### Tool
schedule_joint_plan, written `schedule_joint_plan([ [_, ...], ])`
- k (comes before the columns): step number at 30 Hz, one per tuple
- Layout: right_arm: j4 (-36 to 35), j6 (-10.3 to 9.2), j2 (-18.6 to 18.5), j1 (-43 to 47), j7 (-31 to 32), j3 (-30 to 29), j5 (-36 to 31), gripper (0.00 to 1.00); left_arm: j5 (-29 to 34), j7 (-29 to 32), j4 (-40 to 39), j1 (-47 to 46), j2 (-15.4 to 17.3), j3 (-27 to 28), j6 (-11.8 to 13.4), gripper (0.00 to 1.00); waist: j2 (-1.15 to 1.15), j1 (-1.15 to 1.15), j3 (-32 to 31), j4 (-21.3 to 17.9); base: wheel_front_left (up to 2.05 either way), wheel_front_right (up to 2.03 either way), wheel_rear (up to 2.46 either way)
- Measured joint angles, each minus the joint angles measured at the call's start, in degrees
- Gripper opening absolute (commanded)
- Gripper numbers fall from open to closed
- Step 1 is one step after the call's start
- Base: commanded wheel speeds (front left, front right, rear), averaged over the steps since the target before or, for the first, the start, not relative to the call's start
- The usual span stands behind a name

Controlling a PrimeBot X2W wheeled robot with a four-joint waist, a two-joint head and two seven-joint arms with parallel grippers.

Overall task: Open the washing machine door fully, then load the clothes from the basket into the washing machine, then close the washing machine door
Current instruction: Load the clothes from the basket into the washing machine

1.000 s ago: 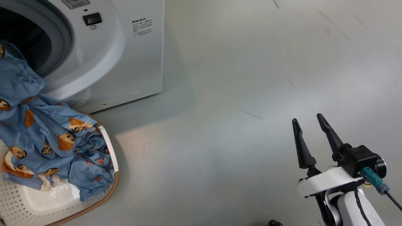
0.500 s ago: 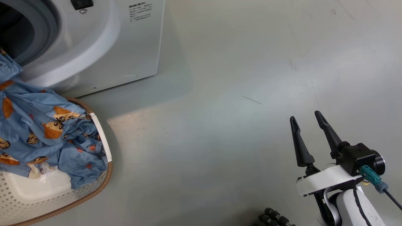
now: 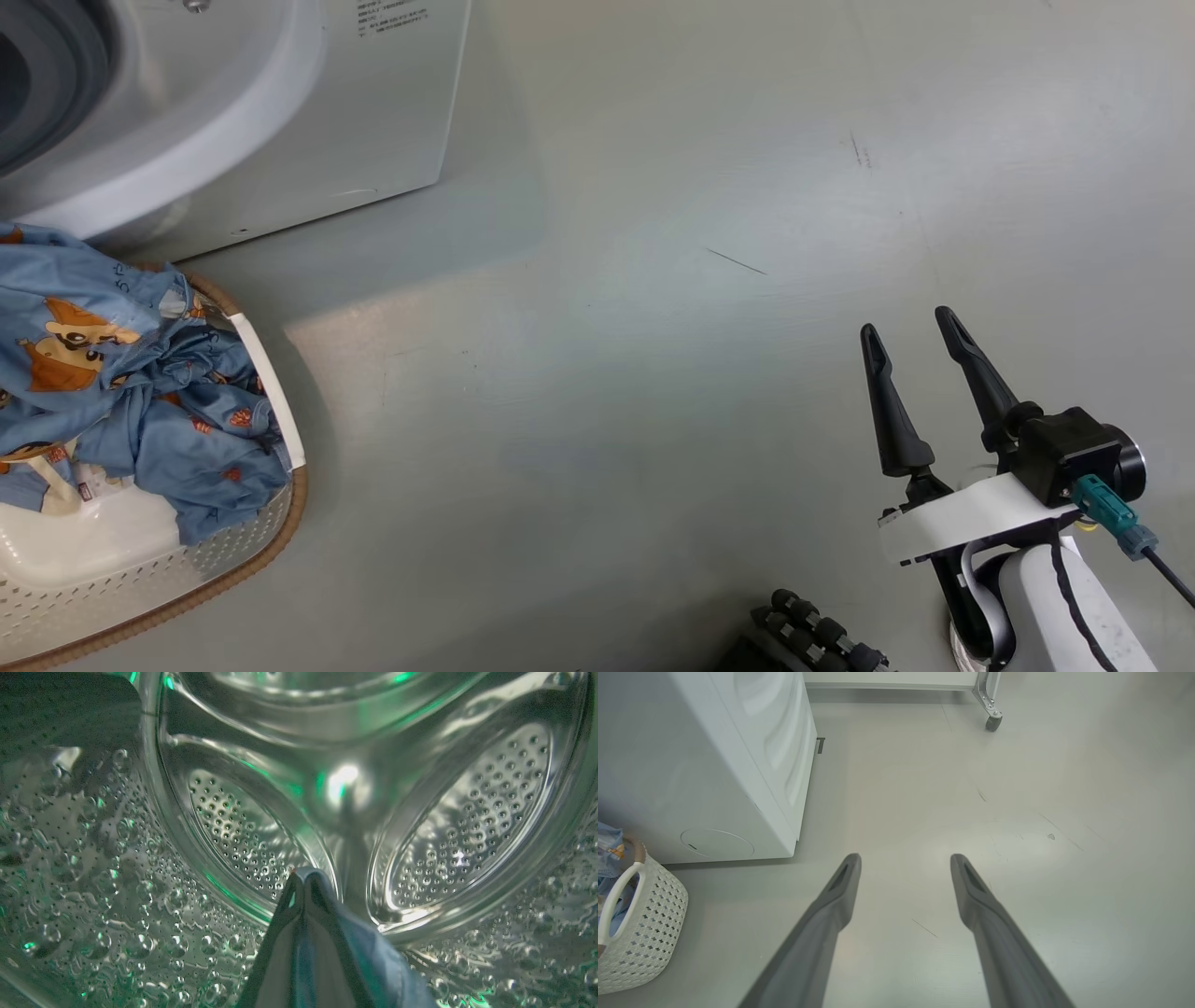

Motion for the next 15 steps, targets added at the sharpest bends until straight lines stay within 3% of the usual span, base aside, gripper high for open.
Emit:
schedule_joint_plan([
  [10,0.89,0.0,0.07,-0.03,0.0,0.83,0.0,1.0,2.05,2.81,9.85,0.55,-0.34,-3.04,0.01,0.0,0.0,0.0,-0.33,-0.17,0.0,0.0,0.0],
  [11,0.98,0.0,0.04,-0.03,0.0,0.8,0.0,1.0,2.4,2.82,10.38,0.54,-0.41,-3.37,0.01,0.1,0.0,0.0,-0.53,-0.16,0.0,0.0,0.0],
  [12,1.12,0.0,0.0,-0.03,0.0,0.77,0.0,1.0,2.72,2.83,11.0,0.54,-0.55,-3.65,0.02,0.3,0.0,0.0,-0.74,-0.13,0.0,0.0,0.0],
  [13,1.25,0.0,-0.07,-0.03,0.0,0.78,0.0,1.0,3.16,3.2,11.62,0.55,-0.69,-4.02,0.02,0.4,0.0,0.0,-0.96,-0.1,0.0,0.0,0.0],
  [15,1.43,0.0,-0.11,-0.03,0.0,0.88,0.0,1.0,3.38,3.38,12.8,0.55,-0.83,-4.41,0.04,0.42,0.0,0.0,-1.44,-0.06,0.0,0.0,0.0],
])
